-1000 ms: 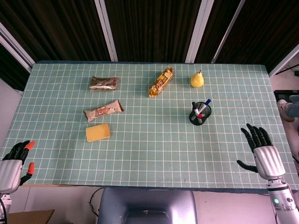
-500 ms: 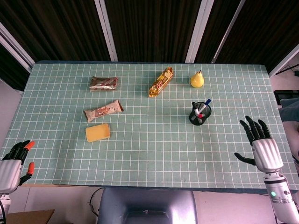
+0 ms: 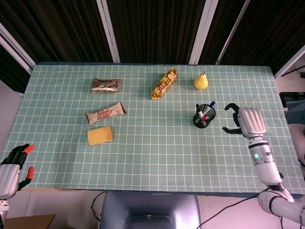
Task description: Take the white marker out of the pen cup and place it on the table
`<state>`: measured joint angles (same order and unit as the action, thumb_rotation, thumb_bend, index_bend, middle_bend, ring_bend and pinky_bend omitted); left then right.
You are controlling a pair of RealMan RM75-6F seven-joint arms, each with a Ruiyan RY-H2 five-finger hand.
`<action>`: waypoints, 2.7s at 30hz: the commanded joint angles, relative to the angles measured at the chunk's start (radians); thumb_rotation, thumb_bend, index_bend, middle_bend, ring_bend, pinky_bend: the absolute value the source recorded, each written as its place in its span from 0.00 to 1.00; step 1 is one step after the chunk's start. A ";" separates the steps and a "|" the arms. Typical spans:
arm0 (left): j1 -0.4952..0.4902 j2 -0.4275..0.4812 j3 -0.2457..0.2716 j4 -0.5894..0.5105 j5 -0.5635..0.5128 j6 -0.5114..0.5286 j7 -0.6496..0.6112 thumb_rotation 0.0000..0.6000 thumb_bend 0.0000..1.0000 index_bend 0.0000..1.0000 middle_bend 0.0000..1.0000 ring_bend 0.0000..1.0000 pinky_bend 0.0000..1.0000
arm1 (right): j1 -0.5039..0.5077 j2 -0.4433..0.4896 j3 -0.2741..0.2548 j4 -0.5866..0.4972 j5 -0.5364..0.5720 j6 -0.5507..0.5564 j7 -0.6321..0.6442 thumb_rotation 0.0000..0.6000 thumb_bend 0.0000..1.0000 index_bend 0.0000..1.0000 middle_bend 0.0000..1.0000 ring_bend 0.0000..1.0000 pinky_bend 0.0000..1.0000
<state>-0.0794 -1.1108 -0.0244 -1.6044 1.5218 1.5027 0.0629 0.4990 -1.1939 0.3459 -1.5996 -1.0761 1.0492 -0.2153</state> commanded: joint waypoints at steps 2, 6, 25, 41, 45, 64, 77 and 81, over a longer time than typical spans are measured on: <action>-0.001 0.003 0.001 -0.001 0.000 -0.005 -0.005 1.00 0.50 0.15 0.11 0.10 0.38 | 0.135 -0.061 0.058 0.073 0.185 -0.121 -0.086 1.00 0.37 0.56 1.00 1.00 1.00; -0.002 0.005 0.001 -0.001 -0.001 -0.006 -0.013 1.00 0.50 0.15 0.11 0.10 0.38 | 0.198 -0.092 0.064 0.121 0.299 -0.176 -0.118 1.00 0.40 0.57 1.00 1.00 1.00; -0.006 0.013 0.006 0.001 0.008 -0.017 -0.036 1.00 0.50 0.17 0.12 0.11 0.38 | 0.451 -0.242 0.002 0.344 0.714 -0.292 -0.272 1.00 0.44 0.58 1.00 1.00 1.00; -0.002 0.019 0.010 0.008 0.020 -0.006 -0.072 1.00 0.51 0.17 0.12 0.11 0.38 | 0.553 -0.338 -0.041 0.470 0.895 -0.272 -0.389 1.00 0.45 0.59 1.00 1.00 1.00; -0.002 0.020 0.010 0.008 0.021 -0.006 -0.074 1.00 0.51 0.17 0.12 0.11 0.38 | 0.556 -0.346 -0.042 0.482 0.892 -0.277 -0.388 1.00 0.47 0.59 1.00 1.00 1.00; -0.003 0.018 0.008 0.009 0.020 -0.006 -0.073 1.00 0.51 0.17 0.12 0.11 0.38 | 0.533 -0.334 -0.047 0.456 0.831 -0.262 -0.347 1.00 0.80 0.74 1.00 1.00 1.00; -0.005 0.017 0.006 0.011 0.016 -0.009 -0.074 1.00 0.51 0.18 0.12 0.12 0.38 | 0.423 -0.180 0.020 0.116 0.585 0.031 -0.213 1.00 0.85 0.78 1.00 1.00 1.00; -0.006 0.016 0.006 0.009 0.014 -0.012 -0.068 1.00 0.51 0.18 0.12 0.12 0.38 | 0.361 -0.098 0.050 -0.061 0.446 0.106 -0.119 1.00 0.85 0.78 1.00 1.00 1.00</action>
<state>-0.0854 -1.0945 -0.0182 -1.5952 1.5363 1.4905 -0.0049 0.9227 -1.3737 0.3610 -1.5197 -0.5087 1.0724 -0.4218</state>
